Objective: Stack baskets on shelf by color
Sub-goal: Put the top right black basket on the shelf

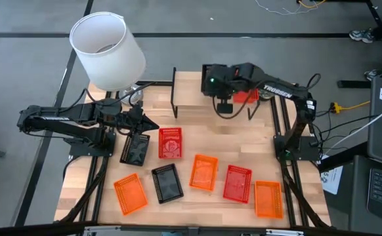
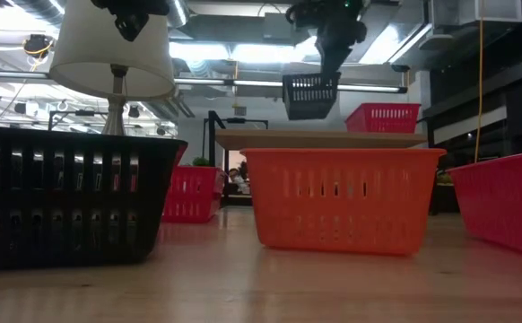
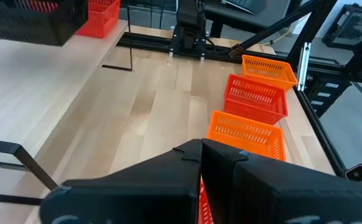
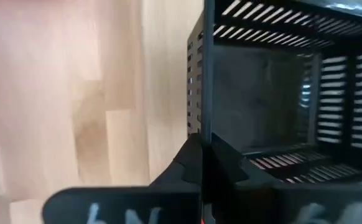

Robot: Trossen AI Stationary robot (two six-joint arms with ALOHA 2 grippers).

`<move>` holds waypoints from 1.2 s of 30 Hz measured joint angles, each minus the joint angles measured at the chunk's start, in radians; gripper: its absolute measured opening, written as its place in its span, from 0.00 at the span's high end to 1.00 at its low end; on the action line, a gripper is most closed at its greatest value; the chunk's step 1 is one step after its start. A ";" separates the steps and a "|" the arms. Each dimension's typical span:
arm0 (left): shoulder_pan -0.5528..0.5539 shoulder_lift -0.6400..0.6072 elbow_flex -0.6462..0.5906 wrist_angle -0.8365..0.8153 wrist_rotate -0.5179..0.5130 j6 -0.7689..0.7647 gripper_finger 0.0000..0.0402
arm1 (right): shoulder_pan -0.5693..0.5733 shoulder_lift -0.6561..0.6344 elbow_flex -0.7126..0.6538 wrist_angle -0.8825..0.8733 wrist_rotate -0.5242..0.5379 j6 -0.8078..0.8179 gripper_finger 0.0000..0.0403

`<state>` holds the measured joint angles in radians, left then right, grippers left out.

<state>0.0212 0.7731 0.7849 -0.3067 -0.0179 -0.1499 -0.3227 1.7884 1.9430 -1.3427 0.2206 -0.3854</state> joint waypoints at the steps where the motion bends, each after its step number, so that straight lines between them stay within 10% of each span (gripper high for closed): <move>1: 0.000 0.000 0.000 0.000 0.000 0.000 1.00 | -0.016 -0.015 0.000 0.020 -0.024 -0.018 1.00; 11: 0.000 0.000 0.000 0.001 -0.001 0.000 1.00 | -0.171 -0.141 -0.004 0.113 -0.268 -0.015 1.00; 22: 0.000 0.009 0.000 0.002 -0.022 0.003 1.00 | -0.158 -0.205 -0.368 0.373 -0.182 -0.075 1.00; 36: 0.000 0.009 0.000 0.000 -0.033 0.003 1.00 | -0.108 -0.255 -0.507 0.404 -0.111 -0.056 1.00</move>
<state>0.0212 0.7818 0.7849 -0.3065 -0.0511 -0.1473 -0.4306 1.5335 1.4357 -0.9384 0.1097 -0.4414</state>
